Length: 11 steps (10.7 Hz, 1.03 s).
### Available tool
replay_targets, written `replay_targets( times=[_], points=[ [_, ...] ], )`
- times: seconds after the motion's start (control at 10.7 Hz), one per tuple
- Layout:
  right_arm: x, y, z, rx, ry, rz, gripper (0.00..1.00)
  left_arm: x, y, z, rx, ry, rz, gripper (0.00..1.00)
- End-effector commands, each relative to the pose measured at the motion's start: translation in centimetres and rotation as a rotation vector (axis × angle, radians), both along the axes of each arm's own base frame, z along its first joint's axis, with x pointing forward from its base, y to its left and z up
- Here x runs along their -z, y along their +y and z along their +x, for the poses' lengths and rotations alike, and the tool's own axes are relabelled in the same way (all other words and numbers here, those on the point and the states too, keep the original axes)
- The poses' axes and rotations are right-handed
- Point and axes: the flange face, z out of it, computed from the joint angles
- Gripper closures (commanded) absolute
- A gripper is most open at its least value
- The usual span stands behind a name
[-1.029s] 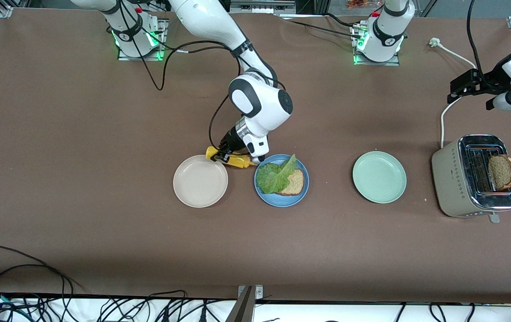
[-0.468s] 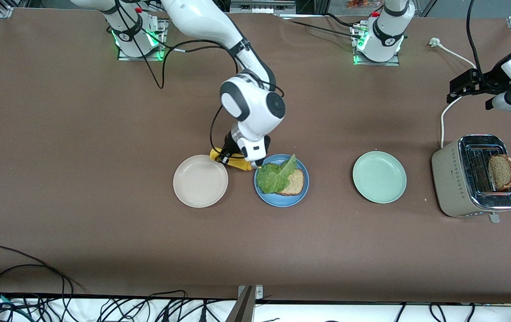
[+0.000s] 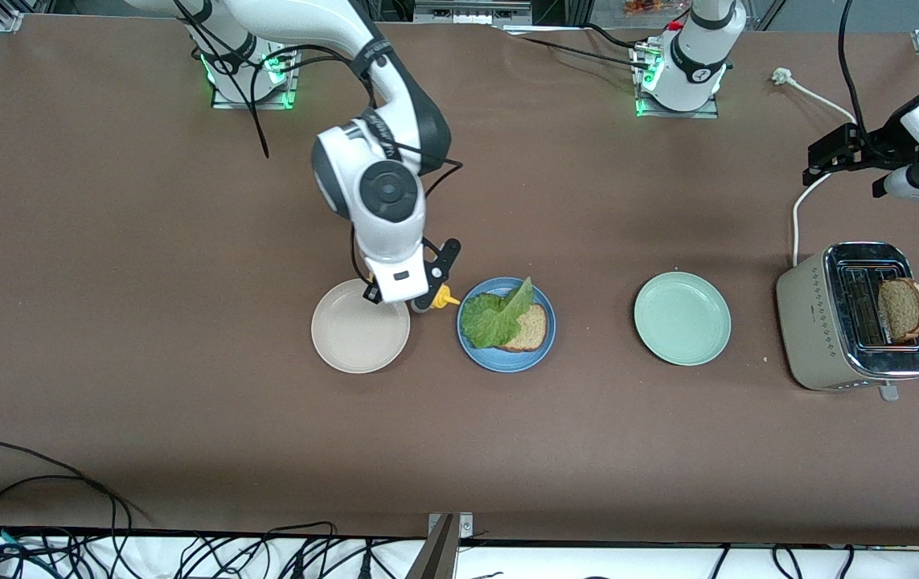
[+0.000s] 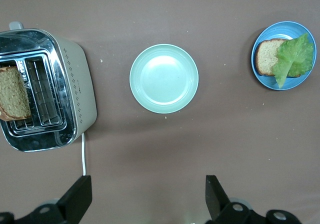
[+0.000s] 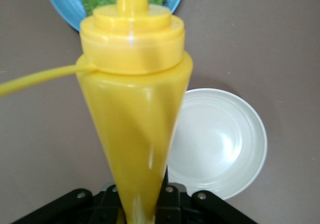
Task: Make sandwich in blue plate with both arms
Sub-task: 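Carry the mustard bottle back and set it on the table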
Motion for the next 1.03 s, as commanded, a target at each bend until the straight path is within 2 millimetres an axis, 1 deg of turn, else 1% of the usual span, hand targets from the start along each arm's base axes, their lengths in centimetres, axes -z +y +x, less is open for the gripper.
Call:
replay_targets(
  times=[0.0,0.19,0.37,0.47,0.75,0.94],
  points=[
    [-1.7,-6.1,0.6,-0.049,0.09,0.186,1.0,-0.3,0.0,-0.3,0.003,0.004,0.005,0.0],
    [-3.1,-9.1,2.1,-0.101,0.096,0.254,1.0,-0.3,-0.1,-0.3,0.005,0.004,0.005,0.0],
    [-3.1,-12.4,3.7,-0.13,0.119,0.374,1.0,-0.3,-0.1,-0.3,0.003,0.004,0.005,0.0],
    [-2.6,-14.6,4.4,-0.146,0.131,0.442,1.0,-0.3,-0.1,-0.3,0.005,0.004,0.005,0.0],
    [-0.4,-22.3,6.0,-0.236,0.142,0.664,1.0,-0.3,0.0,-0.3,0.005,0.004,0.005,0.0],
    [0.3,-26.8,6.6,-0.308,0.148,0.73,1.0,-0.3,0.0,-0.3,0.003,0.004,0.005,0.0]
  ],
)
